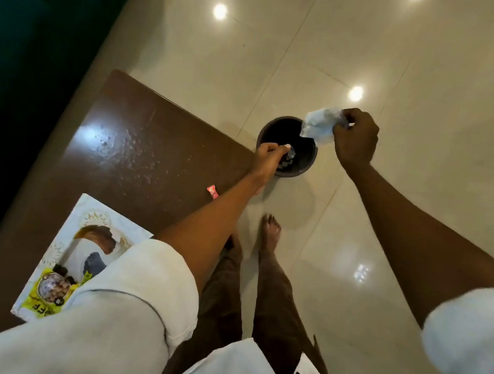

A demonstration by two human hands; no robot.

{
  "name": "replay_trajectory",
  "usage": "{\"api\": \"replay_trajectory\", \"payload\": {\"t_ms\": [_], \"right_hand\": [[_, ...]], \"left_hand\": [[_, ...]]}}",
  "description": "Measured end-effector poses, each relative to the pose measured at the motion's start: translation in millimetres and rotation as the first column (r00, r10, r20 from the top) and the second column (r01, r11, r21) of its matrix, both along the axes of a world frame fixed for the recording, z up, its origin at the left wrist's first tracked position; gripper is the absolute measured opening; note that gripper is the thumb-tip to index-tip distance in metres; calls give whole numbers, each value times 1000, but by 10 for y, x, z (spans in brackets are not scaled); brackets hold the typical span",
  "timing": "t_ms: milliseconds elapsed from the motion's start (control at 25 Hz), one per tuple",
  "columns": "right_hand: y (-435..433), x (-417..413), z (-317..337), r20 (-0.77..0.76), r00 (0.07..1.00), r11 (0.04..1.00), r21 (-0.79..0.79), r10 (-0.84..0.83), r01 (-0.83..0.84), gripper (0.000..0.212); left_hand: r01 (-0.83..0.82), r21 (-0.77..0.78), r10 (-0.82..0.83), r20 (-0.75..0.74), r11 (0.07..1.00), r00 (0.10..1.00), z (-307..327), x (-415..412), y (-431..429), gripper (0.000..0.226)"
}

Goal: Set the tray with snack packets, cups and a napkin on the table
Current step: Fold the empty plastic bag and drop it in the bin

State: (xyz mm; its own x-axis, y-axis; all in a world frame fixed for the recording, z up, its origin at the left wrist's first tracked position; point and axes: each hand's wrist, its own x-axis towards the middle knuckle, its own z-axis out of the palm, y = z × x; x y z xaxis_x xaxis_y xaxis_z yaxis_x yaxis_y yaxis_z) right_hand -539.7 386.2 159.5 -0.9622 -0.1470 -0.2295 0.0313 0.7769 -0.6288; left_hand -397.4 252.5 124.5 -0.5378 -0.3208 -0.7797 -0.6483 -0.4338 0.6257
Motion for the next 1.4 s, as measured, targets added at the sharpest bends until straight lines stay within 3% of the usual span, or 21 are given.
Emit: {"api": "replay_trajectory", "payload": {"t_ms": [80, 240, 360, 480, 640, 800, 960, 1080, 1200, 1400], "right_hand": [[-75, 55, -511, 36, 999, 997, 76, 21, -24, 36], [-267, 32, -1467, 121, 991, 979, 190, 51, -74, 39], [-314, -10, -2025, 200, 968, 951, 238, 152, -198, 50], [-251, 17, -2288, 324, 939, 948, 247, 113, -199, 65], [-77, 156, -2270, 314, 941, 962, 190, 128, -195, 60], [105, 5, -1827, 291, 929, 955, 117, 229, -272, 74], [-5, -373, -737, 179, 930, 941, 56, 321, -335, 74], [-439, -517, 282, 157, 916, 928, -18, 369, -371, 70], [-1100, -417, 1418, 32, 836, 834, -100, 547, -542, 68], [-2243, 236, 2946, -210, 638, 624, -136, 741, -769, 68]], "left_hand": [[14, -64, -13, 26, 998, 1000, -232, -26, -35, 39], [-39, -84, 44, 68, 996, 997, -755, 53, -122, 29], [-65, -112, 79, 129, 992, 988, -1149, 209, -42, 32], [-96, -107, 111, 145, 990, 983, -1260, 294, 158, 31], [-95, -63, 104, 158, 993, 982, -1190, 250, 370, 37], [-143, -93, 154, 128, 985, 980, -879, 99, 222, 37], [-142, -202, 158, 61, 969, 986, -154, -27, -187, 24], [-9, -327, 34, 71, 945, 997, 714, 52, -627, 58], [-110, -451, 112, -21, 886, 993, 1915, 489, -1229, 63], [-363, -659, 351, -158, 658, 923, 3561, 1945, -2011, 64]]}}
